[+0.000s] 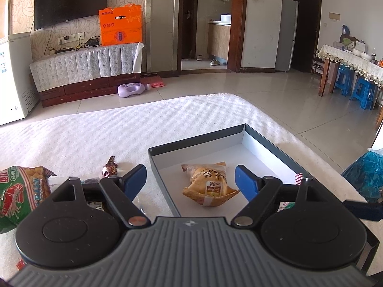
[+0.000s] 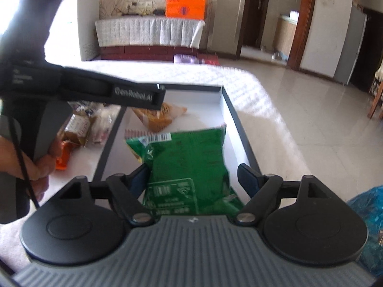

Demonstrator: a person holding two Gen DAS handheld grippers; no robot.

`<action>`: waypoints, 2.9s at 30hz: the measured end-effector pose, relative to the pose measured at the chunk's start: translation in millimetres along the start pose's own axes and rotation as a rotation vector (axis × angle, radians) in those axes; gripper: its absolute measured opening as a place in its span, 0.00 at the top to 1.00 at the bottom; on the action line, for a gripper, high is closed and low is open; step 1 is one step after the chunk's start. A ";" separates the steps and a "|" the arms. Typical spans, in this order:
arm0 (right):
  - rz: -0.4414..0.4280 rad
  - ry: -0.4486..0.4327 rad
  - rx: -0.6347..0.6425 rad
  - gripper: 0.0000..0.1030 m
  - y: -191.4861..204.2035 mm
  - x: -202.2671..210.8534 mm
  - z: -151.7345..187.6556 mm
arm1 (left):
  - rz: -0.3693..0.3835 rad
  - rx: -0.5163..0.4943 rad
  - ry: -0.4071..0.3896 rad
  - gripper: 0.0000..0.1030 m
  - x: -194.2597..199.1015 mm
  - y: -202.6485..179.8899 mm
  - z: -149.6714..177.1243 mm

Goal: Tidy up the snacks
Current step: 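Lower the green chip bag into the grey box and open the right tool, then grasp the orange square candy packet with the right tool, then grasp the orange candy bar with the left tool while the right tool holds the packet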

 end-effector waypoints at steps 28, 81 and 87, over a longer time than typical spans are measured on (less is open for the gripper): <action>-0.158 -0.126 -0.006 0.21 75.9 32.1 -20.2 | -0.121 0.025 -0.014 0.15 99.8 85.4 36.2; -0.246 0.230 0.069 0.58 127.5 -4.1 44.6 | -0.074 0.025 0.196 0.15 40.0 143.2 131.4; -0.247 0.235 0.085 0.58 129.3 -5.1 45.9 | -0.066 0.016 0.175 0.61 38.2 135.3 124.2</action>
Point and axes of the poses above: each gripper's, at about its wrist camera, not at the fingertips, and x roughly against the way its jaws point, y to its left, z to its underside, the point moved 10 cm from there along -x, roughly the way its jaws point, and after that the axes turned 12 degrees about -x, right-handed, at the moved point
